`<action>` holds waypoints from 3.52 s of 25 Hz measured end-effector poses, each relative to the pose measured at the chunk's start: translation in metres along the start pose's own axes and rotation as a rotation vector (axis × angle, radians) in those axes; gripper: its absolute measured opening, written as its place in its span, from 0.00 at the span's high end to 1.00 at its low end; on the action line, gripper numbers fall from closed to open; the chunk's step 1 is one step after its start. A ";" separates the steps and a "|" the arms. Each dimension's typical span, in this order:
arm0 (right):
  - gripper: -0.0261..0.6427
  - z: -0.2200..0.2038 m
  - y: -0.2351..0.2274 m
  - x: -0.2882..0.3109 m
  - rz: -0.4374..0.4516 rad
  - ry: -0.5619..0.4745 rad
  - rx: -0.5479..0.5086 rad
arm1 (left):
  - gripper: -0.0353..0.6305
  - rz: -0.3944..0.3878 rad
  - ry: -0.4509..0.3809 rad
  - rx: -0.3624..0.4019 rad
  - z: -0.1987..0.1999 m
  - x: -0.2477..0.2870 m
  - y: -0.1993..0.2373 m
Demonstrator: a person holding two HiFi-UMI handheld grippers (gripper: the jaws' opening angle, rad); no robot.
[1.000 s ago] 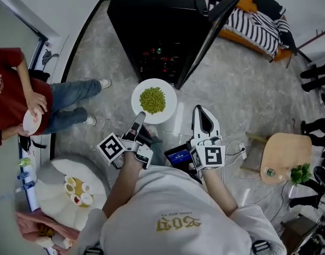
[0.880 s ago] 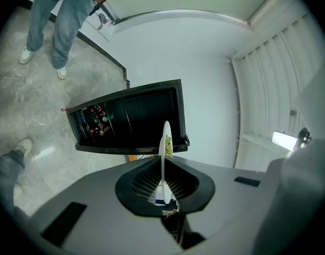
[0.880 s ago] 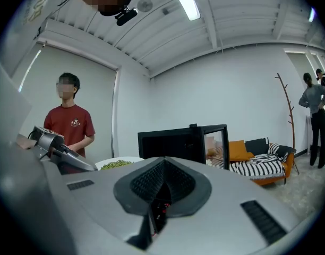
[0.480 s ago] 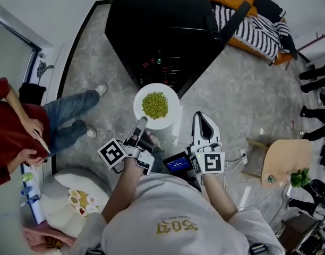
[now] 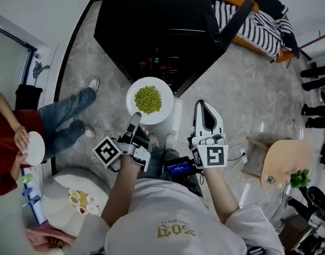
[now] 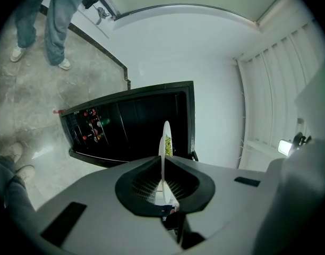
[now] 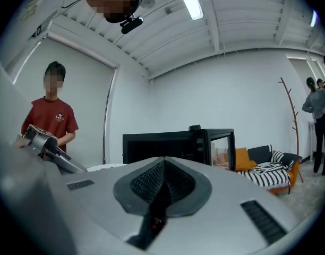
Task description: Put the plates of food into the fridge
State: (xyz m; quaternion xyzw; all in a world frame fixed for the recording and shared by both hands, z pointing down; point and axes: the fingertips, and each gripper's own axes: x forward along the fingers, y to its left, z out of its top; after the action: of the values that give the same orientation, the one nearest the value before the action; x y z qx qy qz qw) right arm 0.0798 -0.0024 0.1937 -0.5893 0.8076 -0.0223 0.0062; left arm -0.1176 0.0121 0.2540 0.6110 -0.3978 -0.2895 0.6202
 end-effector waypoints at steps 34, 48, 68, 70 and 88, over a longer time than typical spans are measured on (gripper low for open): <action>0.95 -0.101 0.004 0.040 0.127 0.068 -0.004 | 0.92 0.037 -0.081 -0.004 0.003 0.025 0.071; 0.95 -0.132 0.019 0.048 0.149 0.065 0.021 | 0.92 0.046 -0.092 -0.025 0.004 0.027 0.102; 0.95 -0.172 0.034 0.050 0.169 0.069 -0.003 | 0.92 0.058 -0.106 -0.058 0.005 0.027 0.145; 0.95 -0.175 0.035 0.049 0.169 0.070 0.002 | 0.92 0.059 -0.111 -0.050 0.005 0.026 0.149; 0.95 -0.213 0.039 0.052 0.180 0.101 -0.001 | 0.92 0.079 -0.128 -0.044 0.011 0.029 0.187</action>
State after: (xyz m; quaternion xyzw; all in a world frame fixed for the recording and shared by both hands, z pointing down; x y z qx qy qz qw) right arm 0.0192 -0.0336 0.4061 -0.5126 0.8565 -0.0510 -0.0330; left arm -0.1359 -0.0026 0.4418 0.5612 -0.4539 -0.3120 0.6178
